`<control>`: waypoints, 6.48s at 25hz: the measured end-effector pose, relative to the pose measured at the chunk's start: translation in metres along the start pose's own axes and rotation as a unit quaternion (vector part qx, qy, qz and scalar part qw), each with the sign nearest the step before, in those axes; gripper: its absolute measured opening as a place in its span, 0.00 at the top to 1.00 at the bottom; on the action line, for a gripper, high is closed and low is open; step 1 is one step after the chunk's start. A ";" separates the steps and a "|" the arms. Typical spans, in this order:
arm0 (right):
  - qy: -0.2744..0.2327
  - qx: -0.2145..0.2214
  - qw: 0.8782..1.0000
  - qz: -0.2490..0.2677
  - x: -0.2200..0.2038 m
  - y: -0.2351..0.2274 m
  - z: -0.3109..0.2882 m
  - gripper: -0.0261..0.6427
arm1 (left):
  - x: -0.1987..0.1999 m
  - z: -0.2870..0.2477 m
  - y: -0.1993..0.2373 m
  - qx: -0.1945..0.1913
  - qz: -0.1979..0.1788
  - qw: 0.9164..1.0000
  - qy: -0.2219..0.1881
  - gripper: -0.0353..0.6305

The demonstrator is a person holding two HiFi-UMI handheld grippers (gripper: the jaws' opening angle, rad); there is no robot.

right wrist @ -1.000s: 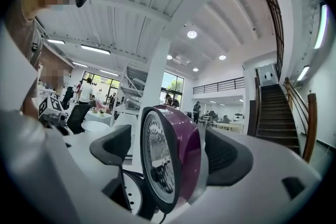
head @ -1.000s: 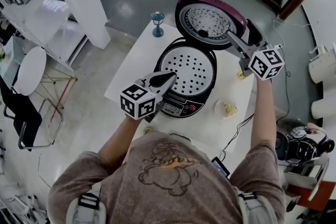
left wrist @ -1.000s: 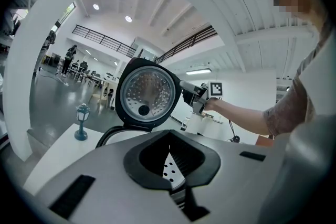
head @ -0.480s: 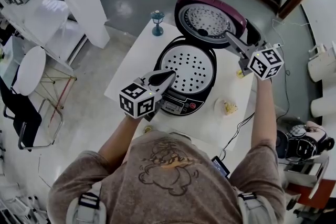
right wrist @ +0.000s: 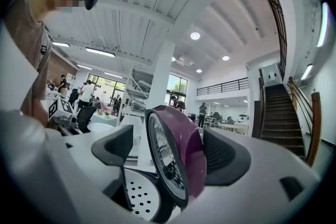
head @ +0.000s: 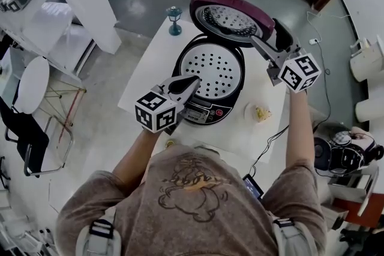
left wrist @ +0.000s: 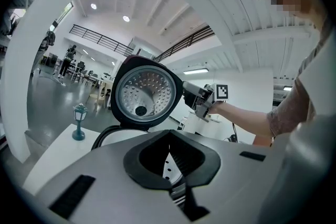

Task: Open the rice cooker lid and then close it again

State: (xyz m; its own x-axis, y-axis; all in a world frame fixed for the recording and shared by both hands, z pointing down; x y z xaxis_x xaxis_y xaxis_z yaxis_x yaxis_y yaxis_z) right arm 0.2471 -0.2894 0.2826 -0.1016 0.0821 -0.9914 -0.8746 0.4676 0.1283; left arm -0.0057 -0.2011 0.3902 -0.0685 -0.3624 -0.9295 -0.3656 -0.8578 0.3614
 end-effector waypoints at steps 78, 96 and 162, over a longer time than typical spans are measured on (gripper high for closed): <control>0.101 0.009 0.989 -0.104 -0.120 0.134 0.102 0.53 | -0.005 0.000 -0.002 0.017 -0.039 0.999 0.033 0.91; 0.121 -0.001 0.983 -0.141 -0.140 0.140 0.104 0.57 | -0.030 -0.007 0.005 0.018 -0.025 0.992 0.119 0.91; 0.126 -0.202 0.962 -0.136 -0.122 0.182 0.147 0.83 | -0.022 0.005 0.002 -0.096 -0.052 0.981 0.160 0.91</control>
State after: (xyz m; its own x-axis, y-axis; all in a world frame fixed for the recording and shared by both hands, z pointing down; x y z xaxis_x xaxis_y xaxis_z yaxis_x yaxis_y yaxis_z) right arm 0.1703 -0.0854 0.4305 0.0904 -0.2345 -0.9679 -0.9927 0.0563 -0.1064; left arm -0.0093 -0.1931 0.4112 0.2653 -0.3386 -0.9028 -0.1722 -0.9379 0.3012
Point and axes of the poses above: the fingertips, and each gripper's own axes: z backward along the fingers, y to its left, x out of its top, the point moved 5 cm from there along z, backward along the fingers, and after that the axes turned 11 degrees about -x, right-handed, at the moved point
